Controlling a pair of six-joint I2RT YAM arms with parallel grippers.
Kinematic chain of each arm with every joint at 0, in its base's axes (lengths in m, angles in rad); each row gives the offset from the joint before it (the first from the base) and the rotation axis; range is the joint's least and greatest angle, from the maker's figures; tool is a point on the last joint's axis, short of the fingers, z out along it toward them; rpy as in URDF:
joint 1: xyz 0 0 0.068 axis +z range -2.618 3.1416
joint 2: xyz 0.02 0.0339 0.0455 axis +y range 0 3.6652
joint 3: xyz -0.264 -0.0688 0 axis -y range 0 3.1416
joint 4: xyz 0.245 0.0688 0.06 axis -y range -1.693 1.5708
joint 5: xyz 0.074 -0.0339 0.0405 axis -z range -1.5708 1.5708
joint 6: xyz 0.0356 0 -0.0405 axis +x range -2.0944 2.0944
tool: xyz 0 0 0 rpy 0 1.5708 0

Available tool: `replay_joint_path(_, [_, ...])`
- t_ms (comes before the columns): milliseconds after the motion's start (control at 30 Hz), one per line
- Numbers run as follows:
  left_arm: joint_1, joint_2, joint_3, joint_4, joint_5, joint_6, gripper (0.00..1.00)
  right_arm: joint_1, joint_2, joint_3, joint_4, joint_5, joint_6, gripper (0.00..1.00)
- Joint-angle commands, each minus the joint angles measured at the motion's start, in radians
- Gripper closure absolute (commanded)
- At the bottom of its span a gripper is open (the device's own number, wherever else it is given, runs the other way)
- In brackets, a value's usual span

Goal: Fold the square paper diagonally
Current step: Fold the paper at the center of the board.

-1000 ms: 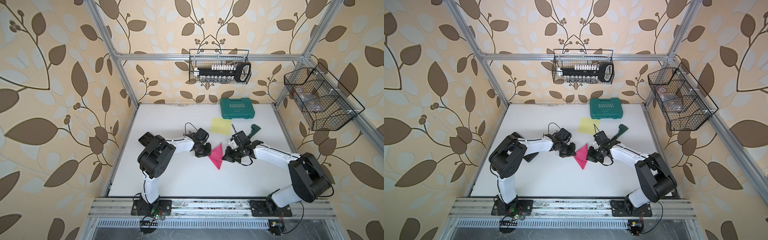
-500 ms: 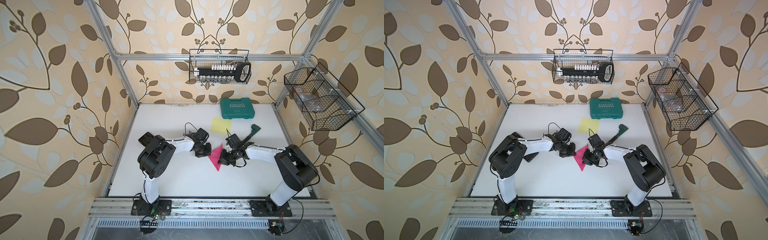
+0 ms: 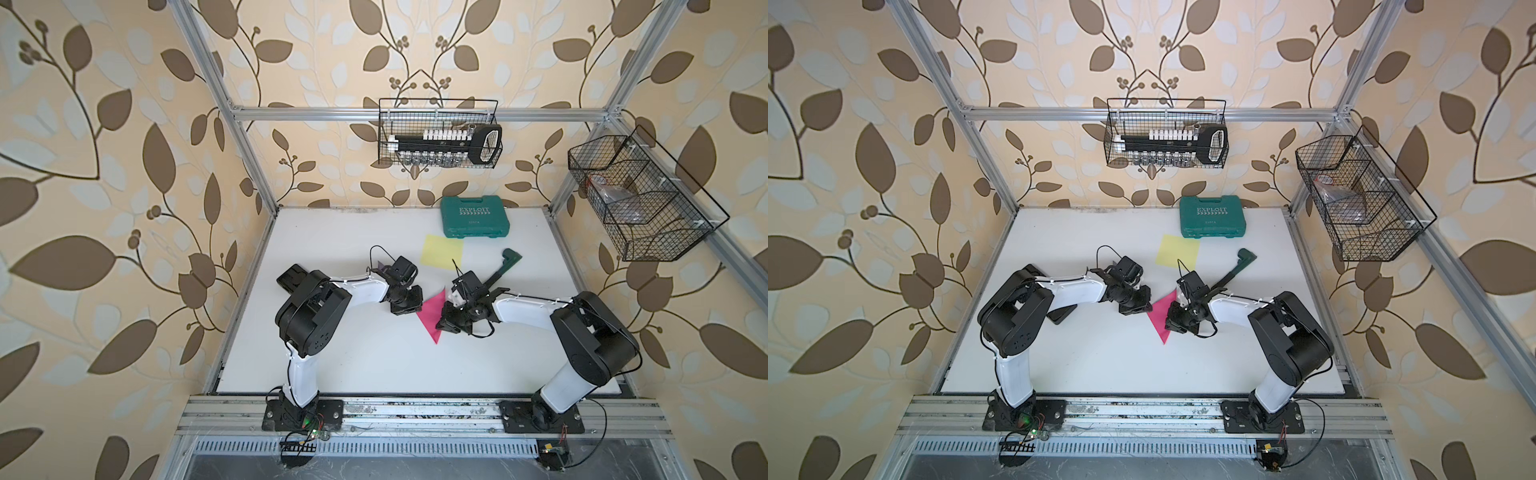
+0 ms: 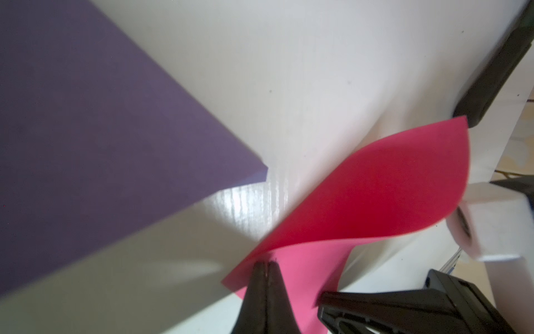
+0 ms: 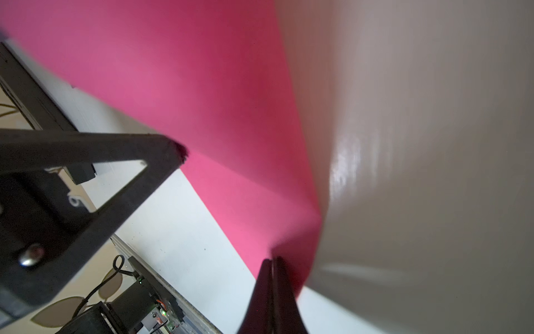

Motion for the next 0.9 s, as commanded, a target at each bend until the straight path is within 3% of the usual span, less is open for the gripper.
replay_joint_path(0, [0.009,0.047,-0.028,-0.073,-0.06,0.013,1.0,0.004,0.054,-0.086,-0.168,0.097,-0.049,1.0])
replay_joint_path(433, [0.014,0.041,-0.039,-0.07,-0.062,0.014,1.0,-0.034,-0.028,-0.112,-0.24,0.118,-0.096,1.0])
replay_joint_path(767, [0.014,0.043,-0.039,-0.066,-0.056,0.016,1.0,-0.046,-0.166,-0.051,-0.219,0.057,-0.102,1.0])
replay_joint_path(867, [0.014,0.047,-0.039,-0.064,-0.051,0.018,1.0,-0.046,-0.177,0.01,-0.217,0.047,-0.158,1.0])
